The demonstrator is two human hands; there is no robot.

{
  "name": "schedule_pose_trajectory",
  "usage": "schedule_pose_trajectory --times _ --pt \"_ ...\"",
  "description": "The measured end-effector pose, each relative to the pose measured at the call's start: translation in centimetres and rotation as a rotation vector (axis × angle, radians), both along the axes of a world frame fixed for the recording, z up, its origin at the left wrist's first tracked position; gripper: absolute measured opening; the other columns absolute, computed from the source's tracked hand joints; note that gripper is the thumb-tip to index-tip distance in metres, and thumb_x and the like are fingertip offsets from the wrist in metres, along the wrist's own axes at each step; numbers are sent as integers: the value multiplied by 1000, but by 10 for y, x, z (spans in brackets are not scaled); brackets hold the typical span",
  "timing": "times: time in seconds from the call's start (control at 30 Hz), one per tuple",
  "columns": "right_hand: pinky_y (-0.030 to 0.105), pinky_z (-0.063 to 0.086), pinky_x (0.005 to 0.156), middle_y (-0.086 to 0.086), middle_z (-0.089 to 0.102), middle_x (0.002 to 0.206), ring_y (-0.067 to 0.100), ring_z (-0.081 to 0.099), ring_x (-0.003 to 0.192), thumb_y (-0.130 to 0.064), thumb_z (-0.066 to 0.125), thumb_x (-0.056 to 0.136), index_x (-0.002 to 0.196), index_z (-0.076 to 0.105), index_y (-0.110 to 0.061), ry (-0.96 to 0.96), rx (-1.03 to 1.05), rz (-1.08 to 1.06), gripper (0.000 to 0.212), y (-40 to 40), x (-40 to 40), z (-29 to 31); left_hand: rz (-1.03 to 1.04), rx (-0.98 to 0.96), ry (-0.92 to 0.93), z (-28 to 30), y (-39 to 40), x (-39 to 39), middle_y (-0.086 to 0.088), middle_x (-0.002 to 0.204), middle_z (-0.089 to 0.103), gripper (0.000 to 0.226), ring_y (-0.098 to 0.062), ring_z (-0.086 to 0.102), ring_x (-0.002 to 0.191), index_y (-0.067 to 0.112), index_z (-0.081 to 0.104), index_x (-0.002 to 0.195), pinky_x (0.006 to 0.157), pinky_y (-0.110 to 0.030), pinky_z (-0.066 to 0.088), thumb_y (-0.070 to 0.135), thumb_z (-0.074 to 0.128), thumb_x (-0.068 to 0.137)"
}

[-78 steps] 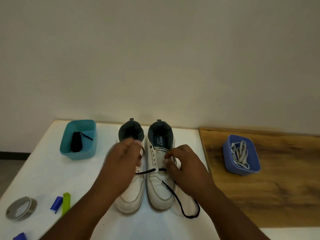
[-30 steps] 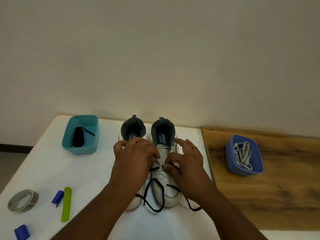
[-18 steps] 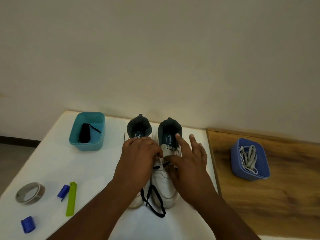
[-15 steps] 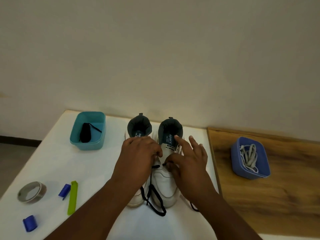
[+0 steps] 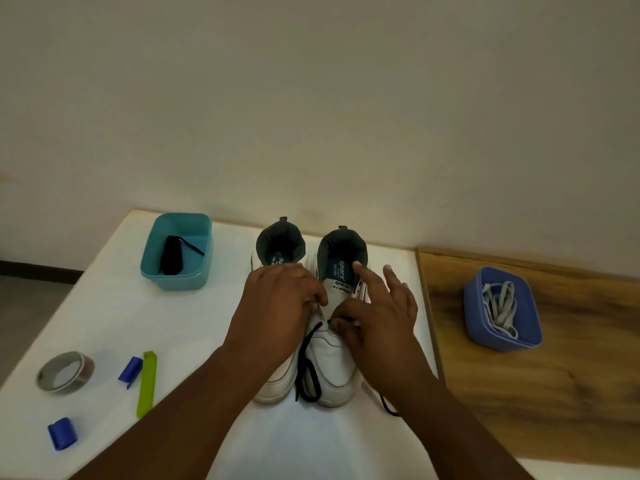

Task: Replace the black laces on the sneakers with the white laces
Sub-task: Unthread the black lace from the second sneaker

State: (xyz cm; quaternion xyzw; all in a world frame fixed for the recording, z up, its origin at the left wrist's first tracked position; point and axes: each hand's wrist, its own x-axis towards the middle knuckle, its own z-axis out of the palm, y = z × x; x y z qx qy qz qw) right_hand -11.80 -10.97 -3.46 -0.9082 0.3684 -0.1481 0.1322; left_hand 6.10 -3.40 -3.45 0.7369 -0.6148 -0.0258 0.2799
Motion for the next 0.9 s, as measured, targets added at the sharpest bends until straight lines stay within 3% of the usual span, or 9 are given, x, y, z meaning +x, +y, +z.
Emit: schedule_pose_trajectory --times 0.13,0.2,0.27,0.33,0.4,0.5,0.67,0.83,0.9 --pt "49 37 107 5 54 134 20 47 125 -20 60 100 91 66 -21 -445 -92 -418 10 -25 -17 15 -18 10 15 2 0 0 18 88 68 11 0 60 87 37 74 81 85 -19 34 28 74 76" --pt "50 43 97 11 54 120 14 47 107 -23 53 102 93 61 -16 -703 16 -628 14 -34 -24 22 -24 -4 28 2 0 0 18 86 68 9 0 60 85 37 74 80 85 -20 35 30 72 75" --pt "57 41 102 12 53 128 21 47 120 -32 55 98 107 62 -22 -498 -64 -564 15 -34 -28 23 -25 -14 19 2 0 -1 18 84 69 8 0 61 84 37 75 78 86 -20 38 30 72 75" --pt "60 23 119 9 37 155 33 25 149 -41 64 94 127 60 -37 -89 -157 -264 33 -21 -19 17 -20 -23 5 0 0 -1 16 85 70 10 -4 64 84 36 76 78 87 -21 38 28 77 74" --pt "56 5 123 6 21 167 37 3 156 -43 69 91 122 64 -46 81 -117 -32 31 -4 -4 8 -8 -12 -9 0 -1 -2 14 86 71 11 -8 66 86 36 76 79 87 -27 42 27 78 73" --pt "58 6 122 2 33 163 37 12 155 -33 71 90 87 72 -38 76 -52 13 6 5 6 2 -16 -15 2 -1 0 -2 13 83 72 9 -9 68 83 34 76 76 85 -24 43 30 68 73" --pt "57 33 110 4 53 140 35 46 131 -28 53 101 95 68 -27 -126 -224 -359 16 -39 -26 36 -32 -56 59 1 -1 0 15 79 71 9 -2 64 77 33 76 72 85 -1 24 28 68 72" --pt "59 7 123 -2 20 168 33 -4 156 -44 64 95 107 71 -46 108 3 79 14 -5 -5 6 -24 -25 42 2 0 -1 12 83 71 10 -9 66 81 33 76 76 84 -22 37 23 78 73" --pt "63 9 121 -5 23 167 30 -2 156 -41 67 93 94 72 -43 114 -6 109 6 -4 -3 0 -36 -12 40 5 -1 -2 11 81 71 9 -10 67 80 33 75 74 83 -22 39 24 76 71"
